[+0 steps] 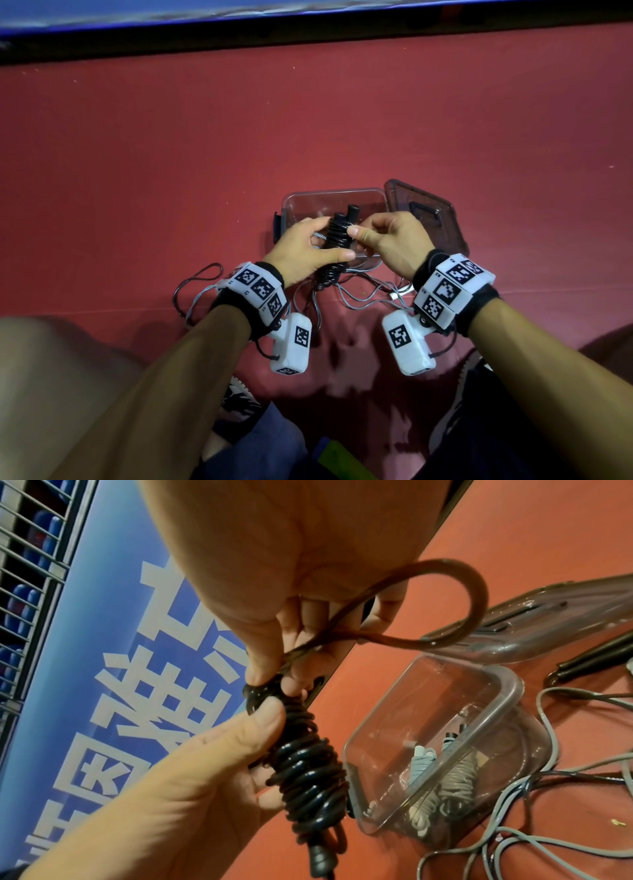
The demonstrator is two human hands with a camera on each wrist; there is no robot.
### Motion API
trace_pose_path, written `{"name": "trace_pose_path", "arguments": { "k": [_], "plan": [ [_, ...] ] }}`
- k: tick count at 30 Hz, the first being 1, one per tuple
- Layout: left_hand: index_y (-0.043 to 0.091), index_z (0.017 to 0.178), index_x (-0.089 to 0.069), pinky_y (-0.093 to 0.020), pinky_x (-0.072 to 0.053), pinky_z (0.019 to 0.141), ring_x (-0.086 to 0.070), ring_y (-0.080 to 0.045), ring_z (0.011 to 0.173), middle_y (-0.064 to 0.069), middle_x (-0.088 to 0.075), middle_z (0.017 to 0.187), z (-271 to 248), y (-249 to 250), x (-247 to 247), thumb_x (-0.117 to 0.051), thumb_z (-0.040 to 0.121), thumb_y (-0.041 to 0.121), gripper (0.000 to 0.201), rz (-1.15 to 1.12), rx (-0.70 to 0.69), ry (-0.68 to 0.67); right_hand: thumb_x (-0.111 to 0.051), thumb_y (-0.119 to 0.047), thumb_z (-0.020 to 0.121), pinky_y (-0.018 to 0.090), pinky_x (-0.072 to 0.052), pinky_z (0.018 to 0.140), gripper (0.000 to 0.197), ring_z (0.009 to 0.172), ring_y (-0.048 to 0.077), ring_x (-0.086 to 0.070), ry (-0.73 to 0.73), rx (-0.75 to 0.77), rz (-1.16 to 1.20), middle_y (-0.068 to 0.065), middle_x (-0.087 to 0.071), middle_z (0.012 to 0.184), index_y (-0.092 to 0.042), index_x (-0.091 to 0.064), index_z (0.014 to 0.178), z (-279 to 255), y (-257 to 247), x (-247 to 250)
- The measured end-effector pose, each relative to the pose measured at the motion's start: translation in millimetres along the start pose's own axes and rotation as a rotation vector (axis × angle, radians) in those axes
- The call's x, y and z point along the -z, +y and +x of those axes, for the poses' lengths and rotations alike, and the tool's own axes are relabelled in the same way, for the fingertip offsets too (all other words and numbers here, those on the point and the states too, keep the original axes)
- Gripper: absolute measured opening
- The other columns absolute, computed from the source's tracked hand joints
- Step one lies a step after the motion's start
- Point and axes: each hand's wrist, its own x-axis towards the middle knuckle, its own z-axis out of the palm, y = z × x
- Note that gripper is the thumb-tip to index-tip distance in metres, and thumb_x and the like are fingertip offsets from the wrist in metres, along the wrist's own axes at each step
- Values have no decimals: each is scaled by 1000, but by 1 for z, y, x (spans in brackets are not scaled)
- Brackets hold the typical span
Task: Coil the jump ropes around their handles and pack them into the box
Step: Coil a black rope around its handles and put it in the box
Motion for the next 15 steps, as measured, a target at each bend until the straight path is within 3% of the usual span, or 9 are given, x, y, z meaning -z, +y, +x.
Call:
{"name": "trace_pose_path", "arguments": {
  "k": [3, 5, 7, 10, 12, 15],
  "plan": [
    [22, 124, -67, -21, -55, 84, -73, -12, 99, -3, -74, 114, 2, 0, 1, -85, 79, 11, 50, -27, 15, 9, -70, -52, 83, 43, -55, 76, 35, 67, 20, -66, -5, 13, -51, 0, -71, 66, -20, -69, 69, 0, -1, 0],
    [10, 127, -61, -17, -55, 77, -73, -5, 88, -4, -73, 104, 1, 1, 3, -76, 83, -8, 50, -83, 48, 25, -66, -55, 81, 44, -55, 77, 34, 67, 17, -67, -29, 28, -60, -1, -71, 67, -23, -70, 70, -1, -4, 1],
    [6, 124, -59, -20, -57, 80, -73, -8, 89, -9, -71, 107, 2, 1, 5, -71, 85, -12, 44, -106, 79, 45, -65, -47, 85, 46, -55, 80, 28, 70, 19, -68, -63, 53, -54, -2, -72, 71, -24, -71, 72, -1, -6, 2],
    [10, 118, -63, -31, -55, 95, -72, -20, 101, -13, -73, 112, 2, 1, 8, -66, 88, -11, 37, -143, 101, 55, -68, -29, 93, 44, -53, 86, 18, 74, 16, -66, -85, 83, -54, -2, -74, 77, -19, -75, 79, -2, -11, 6],
    [10, 119, -63, -32, -53, 96, -70, -18, 99, -9, -73, 108, 1, 2, 8, -61, 90, -12, 36, -192, 109, 43, -72, -34, 89, 44, -54, 85, 16, 73, 14, -64, -49, 63, -21, 0, -73, 78, -20, -76, 85, -2, -11, 7],
    [11, 121, -63, -40, -54, 95, -70, -20, 98, -7, -73, 106, -1, 4, 7, -55, 94, -12, 37, -282, 136, -7, -73, -54, 75, 47, -57, 83, 28, 71, 20, -66, -7, 16, 57, -6, -71, 74, -32, -75, 92, 0, -9, 7]
  ]
}}
